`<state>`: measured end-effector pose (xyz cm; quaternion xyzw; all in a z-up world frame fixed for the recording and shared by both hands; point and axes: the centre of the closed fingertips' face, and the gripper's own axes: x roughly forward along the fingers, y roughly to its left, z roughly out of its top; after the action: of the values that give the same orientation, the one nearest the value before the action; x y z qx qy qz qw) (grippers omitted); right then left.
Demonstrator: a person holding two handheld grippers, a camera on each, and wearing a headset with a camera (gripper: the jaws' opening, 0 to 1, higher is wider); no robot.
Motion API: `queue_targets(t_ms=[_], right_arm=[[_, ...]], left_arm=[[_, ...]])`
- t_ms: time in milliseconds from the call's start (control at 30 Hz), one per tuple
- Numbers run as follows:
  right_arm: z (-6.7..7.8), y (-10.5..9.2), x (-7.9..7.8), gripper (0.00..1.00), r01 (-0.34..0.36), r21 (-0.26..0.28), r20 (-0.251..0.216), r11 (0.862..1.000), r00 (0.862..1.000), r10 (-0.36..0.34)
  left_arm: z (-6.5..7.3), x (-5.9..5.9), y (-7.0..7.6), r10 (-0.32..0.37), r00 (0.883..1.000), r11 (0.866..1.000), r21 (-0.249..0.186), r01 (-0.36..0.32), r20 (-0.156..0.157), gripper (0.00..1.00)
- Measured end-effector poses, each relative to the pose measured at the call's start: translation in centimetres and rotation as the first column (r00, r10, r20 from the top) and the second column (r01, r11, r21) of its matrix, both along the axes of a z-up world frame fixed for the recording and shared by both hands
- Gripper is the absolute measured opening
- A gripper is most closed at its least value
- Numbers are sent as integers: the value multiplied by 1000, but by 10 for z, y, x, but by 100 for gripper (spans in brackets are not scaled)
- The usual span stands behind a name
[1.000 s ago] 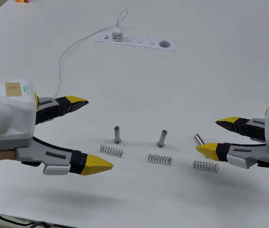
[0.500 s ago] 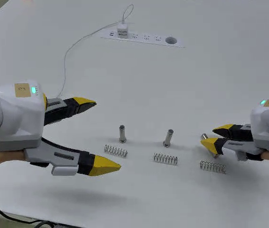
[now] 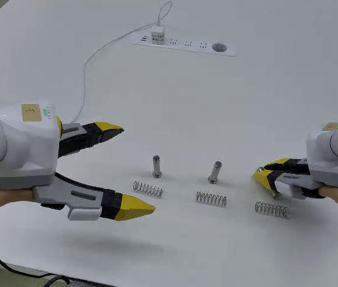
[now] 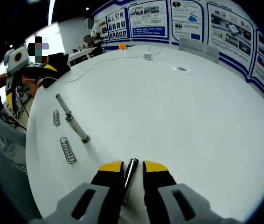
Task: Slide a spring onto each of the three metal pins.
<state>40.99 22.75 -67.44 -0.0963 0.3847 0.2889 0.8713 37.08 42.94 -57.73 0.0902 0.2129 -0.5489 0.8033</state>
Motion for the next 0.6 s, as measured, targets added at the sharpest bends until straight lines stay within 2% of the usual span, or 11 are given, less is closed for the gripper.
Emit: queue_targets(t_ms=[267,400,500,600], right_arm=[[-1,4,-1,12,-16,-45,3,999,1000,17],[-2,4,0,9,-9,-52,-14,999,1000,8],[-2,4,-1,8,-3,-45,-41,999,999,1],[-2,3,0,8,21,-13,-66,1000,998,-22]], left_arm=[[1,1,1,9,1000,1000,-7,-9,0,93],[2,1,0,10,1000,1000,-12,-10,2,93],[3,1,0,11,1000,1000,-15,-11,4,93],[5,0,0,11,1000,1000,-17,-11,4,93]])
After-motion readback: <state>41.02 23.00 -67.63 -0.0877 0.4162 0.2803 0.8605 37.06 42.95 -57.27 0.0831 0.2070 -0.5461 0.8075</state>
